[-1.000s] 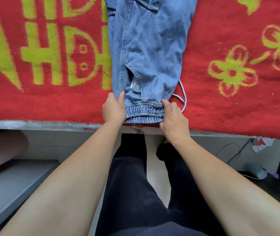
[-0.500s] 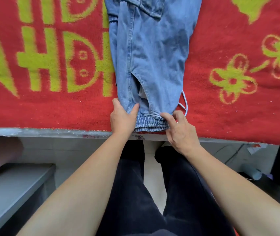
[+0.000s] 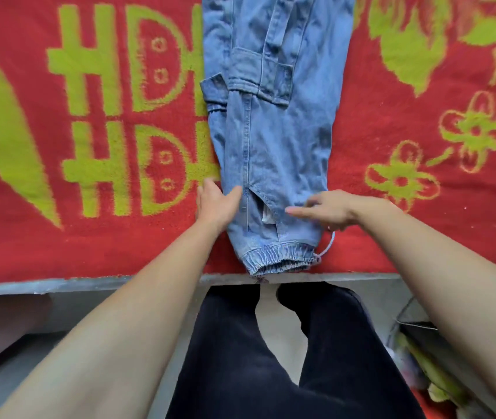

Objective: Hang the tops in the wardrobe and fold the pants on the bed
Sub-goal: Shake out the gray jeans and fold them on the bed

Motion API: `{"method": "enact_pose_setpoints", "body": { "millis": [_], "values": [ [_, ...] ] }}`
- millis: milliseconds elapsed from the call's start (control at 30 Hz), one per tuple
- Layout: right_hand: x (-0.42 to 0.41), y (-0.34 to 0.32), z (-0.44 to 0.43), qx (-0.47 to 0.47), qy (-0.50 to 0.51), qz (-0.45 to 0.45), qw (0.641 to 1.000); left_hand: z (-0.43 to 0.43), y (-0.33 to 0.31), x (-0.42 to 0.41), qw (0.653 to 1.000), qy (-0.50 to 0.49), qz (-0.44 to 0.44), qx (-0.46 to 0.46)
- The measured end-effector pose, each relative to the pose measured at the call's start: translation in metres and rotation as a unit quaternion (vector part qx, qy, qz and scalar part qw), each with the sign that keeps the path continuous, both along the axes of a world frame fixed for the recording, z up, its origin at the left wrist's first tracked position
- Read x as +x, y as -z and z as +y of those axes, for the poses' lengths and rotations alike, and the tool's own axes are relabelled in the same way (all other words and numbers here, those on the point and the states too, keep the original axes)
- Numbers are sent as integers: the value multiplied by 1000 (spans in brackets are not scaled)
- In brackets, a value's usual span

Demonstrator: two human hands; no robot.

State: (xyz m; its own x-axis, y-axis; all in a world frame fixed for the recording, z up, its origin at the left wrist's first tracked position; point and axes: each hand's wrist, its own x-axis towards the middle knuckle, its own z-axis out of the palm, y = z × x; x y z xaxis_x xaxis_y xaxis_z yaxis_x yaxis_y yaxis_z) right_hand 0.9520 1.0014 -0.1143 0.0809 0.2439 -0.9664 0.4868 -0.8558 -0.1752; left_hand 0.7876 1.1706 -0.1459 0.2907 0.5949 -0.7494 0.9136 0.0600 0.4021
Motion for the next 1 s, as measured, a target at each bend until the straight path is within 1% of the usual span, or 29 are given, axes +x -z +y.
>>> {"method": "enact_pose_setpoints", "body": {
  "millis": [33, 67, 100, 133, 200, 267, 333, 433, 500, 567, 600, 633, 700, 733, 767, 833, 867, 933, 1000],
  "values": [
    [16, -1, 12, 54, 2, -63, 997, 13, -3, 13, 999, 2, -15, 31],
    [33, 0, 23, 115, 21, -134, 984, 26, -6, 28, 997, 4, -32, 66],
    [48, 0, 35, 167, 62, -189, 966, 40, -8, 43, 994, 4, -50, 95],
    [64, 0, 48, 208, 115, -225, 945, 52, -9, 60, 992, 3, -68, 110],
    [94, 5, 75, 253, 206, -260, 909, 74, -6, 93, 987, 15, -101, 125],
    [122, 15, 104, 274, 276, -266, 882, 91, 1, 125, 979, 49, -121, 156],
    [146, 25, 132, 293, 300, -280, 864, 106, 10, 155, 973, 61, -139, 175],
    [176, 33, 166, 331, 310, -314, 834, 122, 20, 194, 976, 55, -158, 140],
    [197, 35, 187, 359, 360, -298, 808, 132, 28, 209, 978, 58, -165, 111],
    [215, 34, 208, 382, 421, -259, 781, 137, 37, 213, 980, 35, -188, 59],
    [223, 33, 218, 388, 461, -233, 763, 138, 40, 213, 978, 18, -204, 26],
    [230, 32, 229, 394, 509, -202, 738, 139, 43, 212, 976, 4, -217, 1],
    [243, 30, 251, 393, 584, -149, 694, 141, 48, 211, 973, -6, -228, -19],
    [250, 32, 260, 382, 607, -131, 684, 142, 50, 211, 972, -10, -232, -22],
    [255, 33, 268, 365, 621, -113, 685, 142, 51, 212, 971, -14, -237, -22],
    [267, 40, 277, 318, 624, -102, 707, 143, 54, 212, 970, -13, -244, -14],
    [272, 45, 279, 305, 624, -109, 711, 143, 56, 212, 969, -13, -245, -10],
    [277, 50, 280, 299, 623, -130, 711, 143, 56, 212, 969, -25, -244, -13],
    [280, 50, 282, 327, 615, -155, 701, 143, 53, 214, 969, -44, -240, -29]
  ]
}}
